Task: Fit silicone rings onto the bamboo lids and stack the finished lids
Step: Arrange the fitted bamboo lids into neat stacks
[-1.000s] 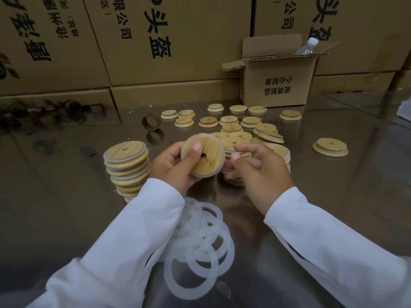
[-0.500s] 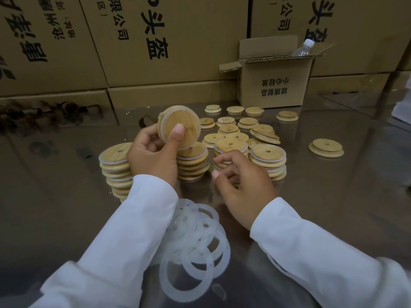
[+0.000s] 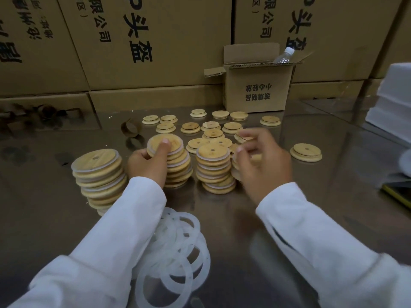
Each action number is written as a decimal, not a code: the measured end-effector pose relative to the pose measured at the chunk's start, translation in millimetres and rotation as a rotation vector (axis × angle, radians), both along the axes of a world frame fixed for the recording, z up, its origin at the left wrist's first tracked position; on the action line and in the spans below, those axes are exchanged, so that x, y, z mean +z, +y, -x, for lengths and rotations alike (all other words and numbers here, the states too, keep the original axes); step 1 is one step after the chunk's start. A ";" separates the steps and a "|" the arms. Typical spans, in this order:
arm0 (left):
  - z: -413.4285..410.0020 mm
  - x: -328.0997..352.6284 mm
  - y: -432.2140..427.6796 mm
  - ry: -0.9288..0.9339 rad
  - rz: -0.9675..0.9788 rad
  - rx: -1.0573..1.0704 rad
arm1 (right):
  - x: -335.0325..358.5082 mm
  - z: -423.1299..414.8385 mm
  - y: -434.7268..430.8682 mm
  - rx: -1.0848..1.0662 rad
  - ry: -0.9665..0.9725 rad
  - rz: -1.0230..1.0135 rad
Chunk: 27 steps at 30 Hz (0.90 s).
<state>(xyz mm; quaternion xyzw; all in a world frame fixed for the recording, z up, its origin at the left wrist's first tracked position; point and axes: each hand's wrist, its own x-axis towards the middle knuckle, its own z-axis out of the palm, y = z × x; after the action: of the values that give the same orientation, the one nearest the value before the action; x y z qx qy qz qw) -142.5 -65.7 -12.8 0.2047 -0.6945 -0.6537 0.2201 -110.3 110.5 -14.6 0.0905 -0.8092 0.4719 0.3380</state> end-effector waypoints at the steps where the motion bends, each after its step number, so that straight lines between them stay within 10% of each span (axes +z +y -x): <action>1: 0.7 -0.2 0.1 -0.031 -0.003 -0.009 | 1.8 5.4 9.5 -0.063 0.021 0.035; 16: -7.0 0.6 5.6 0.030 0.138 -0.082 | -23.0 51.0 100.6 -0.562 -0.621 -0.409; 27: -50.5 25.7 17.2 0.673 0.267 -0.294 | -16.9 49.9 97.1 -0.689 -0.589 -0.591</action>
<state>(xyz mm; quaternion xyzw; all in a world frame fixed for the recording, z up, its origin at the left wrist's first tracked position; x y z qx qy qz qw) -92.0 -48.5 12.9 -0.1534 -0.6844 -0.6126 0.3644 -160.2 207.6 -31.5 -0.2251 -0.9508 0.0913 0.1922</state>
